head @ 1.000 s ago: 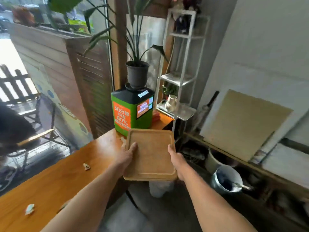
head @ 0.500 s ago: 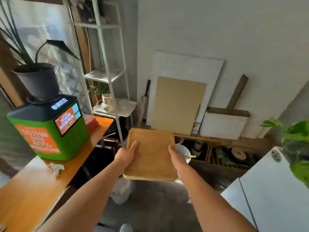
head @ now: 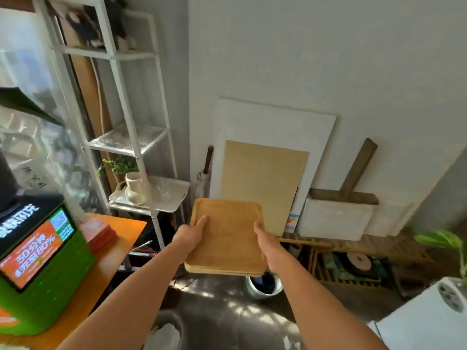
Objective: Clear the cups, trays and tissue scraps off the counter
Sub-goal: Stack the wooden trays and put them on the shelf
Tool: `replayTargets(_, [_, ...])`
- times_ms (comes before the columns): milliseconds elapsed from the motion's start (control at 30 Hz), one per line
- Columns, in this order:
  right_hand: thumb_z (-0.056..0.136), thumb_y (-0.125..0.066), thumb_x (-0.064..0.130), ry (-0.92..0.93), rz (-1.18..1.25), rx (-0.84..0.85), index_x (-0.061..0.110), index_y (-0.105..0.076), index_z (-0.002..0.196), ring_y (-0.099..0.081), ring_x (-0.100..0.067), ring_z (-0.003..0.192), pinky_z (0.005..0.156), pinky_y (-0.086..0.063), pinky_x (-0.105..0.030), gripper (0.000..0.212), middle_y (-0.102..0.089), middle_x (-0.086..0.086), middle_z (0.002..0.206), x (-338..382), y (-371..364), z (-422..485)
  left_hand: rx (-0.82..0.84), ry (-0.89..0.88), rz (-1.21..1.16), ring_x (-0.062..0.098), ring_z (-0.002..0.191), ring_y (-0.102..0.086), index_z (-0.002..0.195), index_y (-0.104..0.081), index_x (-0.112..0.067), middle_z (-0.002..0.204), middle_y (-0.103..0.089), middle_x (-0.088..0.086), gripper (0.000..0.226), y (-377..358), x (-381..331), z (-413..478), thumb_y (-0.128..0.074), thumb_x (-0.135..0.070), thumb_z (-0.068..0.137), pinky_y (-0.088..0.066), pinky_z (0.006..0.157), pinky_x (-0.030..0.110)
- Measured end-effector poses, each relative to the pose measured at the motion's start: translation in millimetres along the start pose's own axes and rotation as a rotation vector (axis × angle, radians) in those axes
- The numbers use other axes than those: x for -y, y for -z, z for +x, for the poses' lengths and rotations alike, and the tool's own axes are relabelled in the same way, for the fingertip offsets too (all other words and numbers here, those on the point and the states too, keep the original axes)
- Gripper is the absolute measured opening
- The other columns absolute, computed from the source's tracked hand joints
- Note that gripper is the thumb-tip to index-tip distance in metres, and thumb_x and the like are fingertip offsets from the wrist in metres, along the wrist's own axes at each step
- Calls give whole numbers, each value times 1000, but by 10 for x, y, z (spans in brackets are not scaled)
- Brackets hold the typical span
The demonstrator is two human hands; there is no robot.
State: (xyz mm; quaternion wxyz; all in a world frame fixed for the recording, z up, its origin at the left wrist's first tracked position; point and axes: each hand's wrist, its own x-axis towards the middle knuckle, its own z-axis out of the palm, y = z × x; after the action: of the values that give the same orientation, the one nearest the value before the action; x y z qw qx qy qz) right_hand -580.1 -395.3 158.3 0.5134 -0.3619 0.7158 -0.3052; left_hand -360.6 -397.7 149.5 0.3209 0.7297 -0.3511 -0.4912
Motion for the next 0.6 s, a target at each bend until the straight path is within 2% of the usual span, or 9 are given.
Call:
replayTargets(100, [93,-39,68,-4,-47,36,12,-42,147,-42,-33,137,118,-27,-50,78,-46,-10,150,356,-163,406,-8,-7,-20,32,104,-58,139,-48,-4,118,-60,11,94,88,-292,456,-52,-76,80,-45,92,42])
replayTargets(233, [94,-42,63,-57,-7,119,11,-41,148,-50,-33,129,112,-38,-49,75,-51,-13,145,710,-387,801,-17,31,-38,34,114,-56,143,-42,-6,128,-57,12,94,216,-537,886,-53,-75,81,-42,95,42])
replayTargets(467, [96,-43,60,-38,-32,249,10,-36,151,-47,-33,134,113,-38,-50,75,-46,-13,151,1396,-901,1559,-94,19,-87,35,110,-60,135,-50,-3,120,-61,14,87,570,-872,1676,-60,-69,80,-48,102,45])
replayTargets(600, [97,-44,58,-15,-63,349,9,-40,148,-51,-32,130,109,-41,-46,71,-50,-13,147,1930,-1263,2119,-205,21,-64,29,96,-59,130,-55,-1,104,-59,9,81,783,-1173,2200,-56,-68,84,-50,92,38])
